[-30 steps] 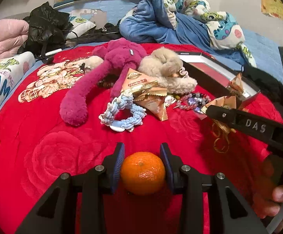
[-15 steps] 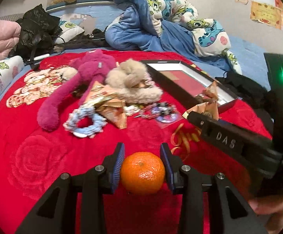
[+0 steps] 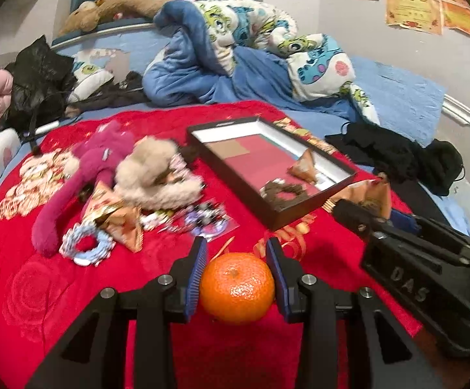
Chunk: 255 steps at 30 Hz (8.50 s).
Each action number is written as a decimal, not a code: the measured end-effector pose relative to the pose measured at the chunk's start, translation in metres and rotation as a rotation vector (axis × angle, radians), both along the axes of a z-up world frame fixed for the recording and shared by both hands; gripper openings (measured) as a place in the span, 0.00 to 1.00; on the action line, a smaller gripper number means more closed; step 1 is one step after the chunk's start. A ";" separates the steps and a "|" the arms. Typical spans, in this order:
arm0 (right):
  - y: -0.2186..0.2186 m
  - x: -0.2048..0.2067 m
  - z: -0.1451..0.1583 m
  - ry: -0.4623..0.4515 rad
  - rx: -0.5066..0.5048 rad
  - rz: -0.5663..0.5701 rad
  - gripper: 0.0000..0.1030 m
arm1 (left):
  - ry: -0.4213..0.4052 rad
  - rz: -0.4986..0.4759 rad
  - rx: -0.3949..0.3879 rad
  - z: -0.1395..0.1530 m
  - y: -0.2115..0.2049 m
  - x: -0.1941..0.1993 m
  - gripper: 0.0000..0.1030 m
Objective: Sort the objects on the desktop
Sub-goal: 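Lift the mandarin and packet and carry both toward the black box, then hold the mandarin and packet above the box interior with both grippers, then open both grippers to drop the mandarin and snack packet into the box, then move both grippers back over the pile of items on the blanket, then grasp the light blue crocheted scrunchie with the left gripper, then grasp an orange triangular snack packet with the right gripper while the left gripper holds the scrunchie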
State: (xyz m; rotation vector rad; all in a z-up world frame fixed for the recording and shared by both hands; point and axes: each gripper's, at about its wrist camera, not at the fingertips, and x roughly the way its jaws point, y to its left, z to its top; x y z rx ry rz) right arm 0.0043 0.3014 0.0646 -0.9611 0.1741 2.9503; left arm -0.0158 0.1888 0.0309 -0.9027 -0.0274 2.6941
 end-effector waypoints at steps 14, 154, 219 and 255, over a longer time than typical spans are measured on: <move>0.059 0.020 0.019 0.104 -0.031 -0.075 0.33 | 0.024 -0.011 0.017 0.009 0.034 -0.012 0.38; 0.077 -0.096 -0.004 0.164 -0.142 -0.046 1.00 | 0.137 0.012 -0.199 0.033 0.049 -0.178 1.00; -0.121 -0.126 -0.041 0.029 -0.151 0.326 1.00 | -0.173 0.243 -0.151 -0.076 -0.163 -0.110 1.00; -0.126 -0.127 -0.047 -0.052 -0.150 0.311 1.00 | -0.169 0.236 -0.086 -0.062 -0.198 -0.073 0.16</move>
